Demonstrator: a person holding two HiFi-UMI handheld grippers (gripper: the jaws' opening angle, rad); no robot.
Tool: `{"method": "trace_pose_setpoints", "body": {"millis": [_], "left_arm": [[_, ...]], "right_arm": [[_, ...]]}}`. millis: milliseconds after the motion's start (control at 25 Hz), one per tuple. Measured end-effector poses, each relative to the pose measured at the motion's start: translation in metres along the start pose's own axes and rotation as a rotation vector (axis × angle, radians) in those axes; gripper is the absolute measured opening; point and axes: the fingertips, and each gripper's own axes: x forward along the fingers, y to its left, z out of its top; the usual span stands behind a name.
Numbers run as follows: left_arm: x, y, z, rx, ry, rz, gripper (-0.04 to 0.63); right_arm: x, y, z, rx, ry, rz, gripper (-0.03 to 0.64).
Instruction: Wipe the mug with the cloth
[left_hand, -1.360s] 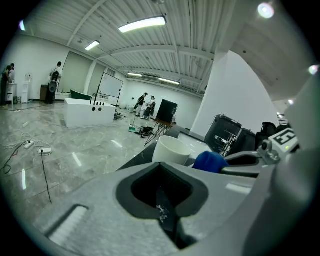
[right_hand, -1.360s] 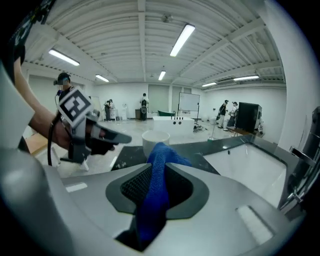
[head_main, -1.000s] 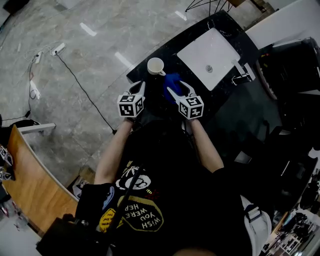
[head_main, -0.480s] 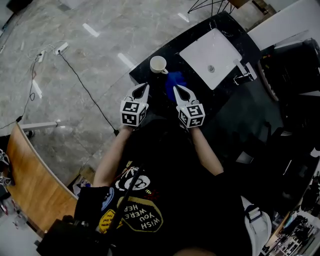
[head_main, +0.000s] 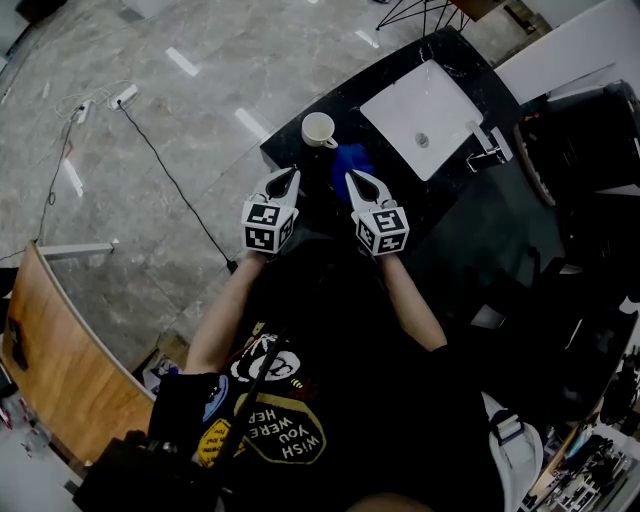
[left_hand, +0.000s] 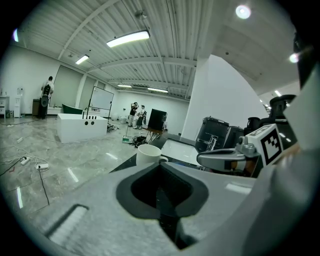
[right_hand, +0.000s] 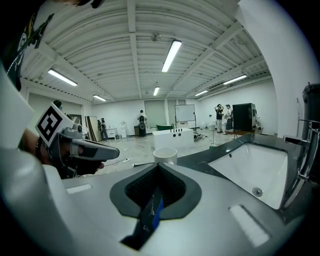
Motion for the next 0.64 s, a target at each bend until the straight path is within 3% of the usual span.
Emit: {"method": "trace_pose_setpoints", "body": {"millis": [640], "left_arm": [[-0.004, 0.009, -0.004, -0.022, 0.006, 0.010, 0.002]], "right_arm": [[0.005, 0.004, -0.001, -0.001, 0.021, 0.014, 0.002]]}}
